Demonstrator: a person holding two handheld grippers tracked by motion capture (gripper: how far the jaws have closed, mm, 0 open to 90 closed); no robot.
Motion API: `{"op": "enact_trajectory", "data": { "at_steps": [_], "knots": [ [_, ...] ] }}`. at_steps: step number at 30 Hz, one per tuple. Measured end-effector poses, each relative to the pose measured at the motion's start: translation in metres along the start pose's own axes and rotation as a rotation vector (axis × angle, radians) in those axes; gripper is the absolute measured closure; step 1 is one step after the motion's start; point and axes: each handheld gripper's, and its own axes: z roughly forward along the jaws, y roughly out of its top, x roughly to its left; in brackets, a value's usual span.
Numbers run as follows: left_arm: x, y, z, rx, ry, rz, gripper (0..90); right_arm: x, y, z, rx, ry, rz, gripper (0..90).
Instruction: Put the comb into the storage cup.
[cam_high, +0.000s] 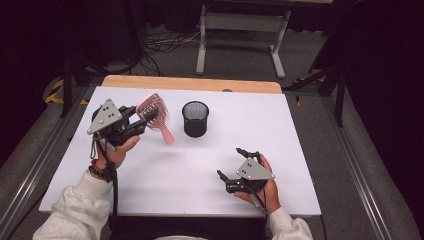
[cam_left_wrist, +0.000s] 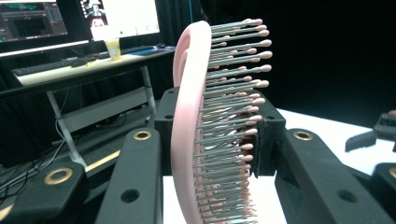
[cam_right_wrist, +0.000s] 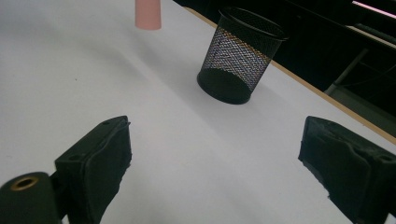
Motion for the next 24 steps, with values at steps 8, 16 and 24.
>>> {"op": "enact_trajectory", "data": {
  "at_steps": [8, 16, 24],
  "knots": [
    [0.003, 0.025, 0.009, -0.014, -0.003, 0.031, 63.9, -0.002, 0.001, -0.002, -0.014, -0.003, 0.004, 10.3],
    [0.004, 0.046, 0.025, -0.004, -0.008, 0.072, 64.0, -0.003, 0.001, -0.002, -0.016, -0.005, 0.010, 10.5],
    [0.003, 0.054, 0.042, -0.002, -0.006, 0.081, 64.0, -0.003, 0.001, -0.002, -0.017, 0.002, 0.003, 12.4]
  ]
}}
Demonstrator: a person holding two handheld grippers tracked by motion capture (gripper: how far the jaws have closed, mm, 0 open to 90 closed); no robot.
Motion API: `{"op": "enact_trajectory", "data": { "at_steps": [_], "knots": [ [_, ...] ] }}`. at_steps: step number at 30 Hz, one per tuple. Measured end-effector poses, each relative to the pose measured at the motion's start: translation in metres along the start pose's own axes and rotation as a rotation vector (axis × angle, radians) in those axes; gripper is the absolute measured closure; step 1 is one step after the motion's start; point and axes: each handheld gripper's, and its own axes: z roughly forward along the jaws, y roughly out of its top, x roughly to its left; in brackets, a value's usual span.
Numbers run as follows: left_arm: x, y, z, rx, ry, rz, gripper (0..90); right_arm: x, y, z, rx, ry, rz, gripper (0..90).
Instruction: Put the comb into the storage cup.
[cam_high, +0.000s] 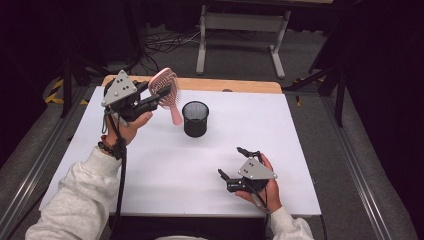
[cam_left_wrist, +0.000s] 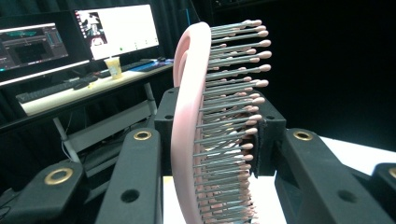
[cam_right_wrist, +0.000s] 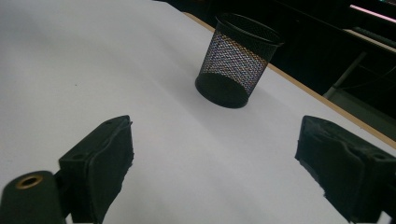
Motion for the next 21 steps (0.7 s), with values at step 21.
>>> {"op": "enact_trajectory", "data": {
  "at_steps": [21],
  "knots": [
    [-0.007, 0.011, 0.044, 0.007, 0.000, 0.027, 64.1, -0.001, 0.002, -0.004, -0.027, 0.004, 0.002, 11.3]
  ]
}}
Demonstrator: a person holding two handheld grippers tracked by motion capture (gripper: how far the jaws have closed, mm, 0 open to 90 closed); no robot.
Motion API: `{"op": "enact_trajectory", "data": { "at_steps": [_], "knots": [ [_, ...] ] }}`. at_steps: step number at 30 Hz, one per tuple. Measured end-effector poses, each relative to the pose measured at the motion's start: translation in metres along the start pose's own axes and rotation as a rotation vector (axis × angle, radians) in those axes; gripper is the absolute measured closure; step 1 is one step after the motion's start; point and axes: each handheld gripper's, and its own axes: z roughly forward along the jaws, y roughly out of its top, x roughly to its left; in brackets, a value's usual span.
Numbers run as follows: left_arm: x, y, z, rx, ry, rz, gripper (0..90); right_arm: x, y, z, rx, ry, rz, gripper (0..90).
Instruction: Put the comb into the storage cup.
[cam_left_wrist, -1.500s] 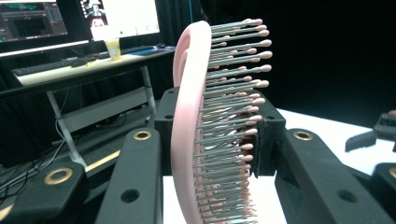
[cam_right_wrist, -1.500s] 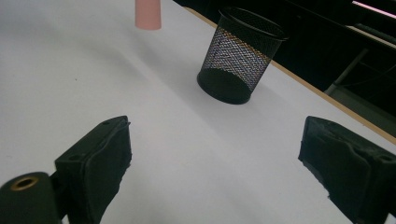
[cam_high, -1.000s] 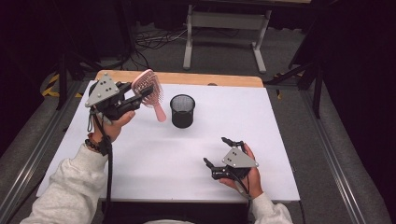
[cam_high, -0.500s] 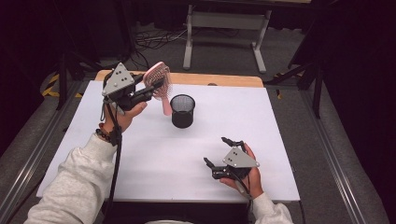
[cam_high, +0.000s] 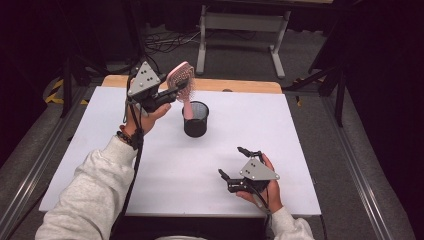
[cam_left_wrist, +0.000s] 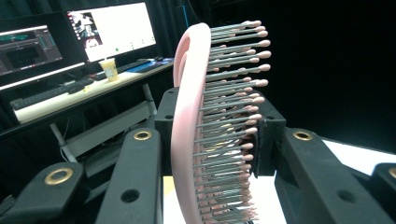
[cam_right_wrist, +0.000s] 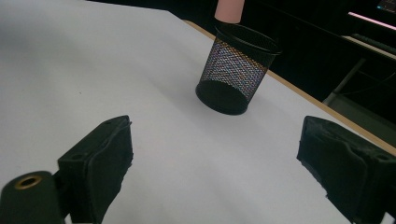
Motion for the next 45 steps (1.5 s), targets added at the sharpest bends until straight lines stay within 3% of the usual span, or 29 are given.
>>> {"op": "enact_trajectory", "data": {
  "at_steps": [19, 30, 45],
  "knots": [
    [0.005, -0.005, 0.029, 0.034, -0.001, 0.000, 64.1, -0.001, -0.001, 0.001, 0.006, 0.003, 0.000, 11.4],
    [0.011, -0.021, 0.049, 0.047, -0.001, -0.012, 64.0, -0.001, -0.001, 0.001, 0.008, 0.003, -0.004, 11.3],
    [0.009, -0.051, 0.063, 0.078, -0.029, -0.076, 64.0, 0.000, -0.002, 0.002, 0.013, 0.013, -0.001, 11.3]
  ]
}}
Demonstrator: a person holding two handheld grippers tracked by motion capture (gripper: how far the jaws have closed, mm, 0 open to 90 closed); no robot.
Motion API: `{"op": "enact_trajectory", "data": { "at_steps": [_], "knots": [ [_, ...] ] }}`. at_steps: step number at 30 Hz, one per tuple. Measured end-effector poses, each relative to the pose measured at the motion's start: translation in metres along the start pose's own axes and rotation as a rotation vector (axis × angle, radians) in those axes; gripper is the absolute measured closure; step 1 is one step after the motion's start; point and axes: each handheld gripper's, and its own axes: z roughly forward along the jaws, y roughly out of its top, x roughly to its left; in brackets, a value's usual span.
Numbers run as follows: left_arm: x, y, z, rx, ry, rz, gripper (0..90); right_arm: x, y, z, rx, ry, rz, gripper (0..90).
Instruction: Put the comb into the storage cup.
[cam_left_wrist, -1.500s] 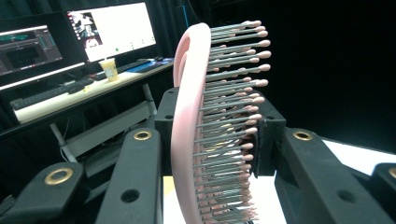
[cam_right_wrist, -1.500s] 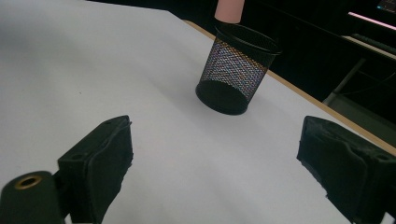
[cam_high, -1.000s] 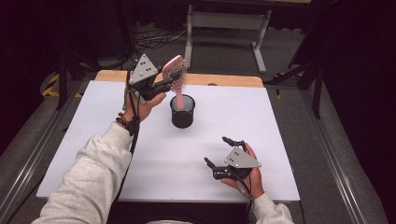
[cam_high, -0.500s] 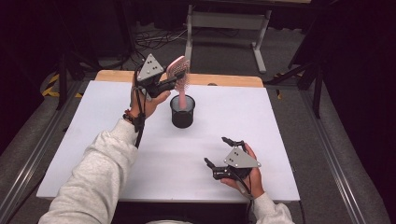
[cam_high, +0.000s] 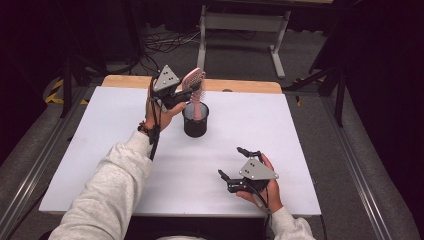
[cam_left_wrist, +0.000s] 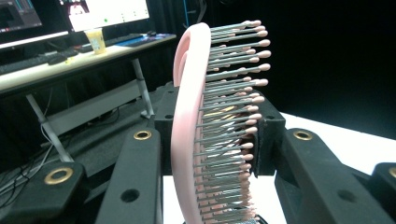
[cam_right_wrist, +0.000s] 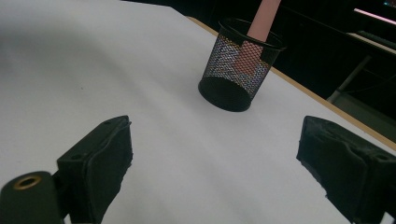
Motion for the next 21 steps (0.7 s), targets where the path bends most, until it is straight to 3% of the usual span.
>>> {"op": "enact_trajectory", "data": {
  "at_steps": [17, 21],
  "knots": [
    [-0.008, -0.028, 0.011, 0.036, -0.033, -0.049, 63.8, 0.001, -0.001, 0.003, 0.018, 0.014, -0.006, 11.2],
    [-0.006, -0.031, 0.010, 0.021, -0.034, -0.078, 63.7, 0.001, -0.002, 0.003, 0.020, 0.015, -0.007, 11.2]
  ]
}}
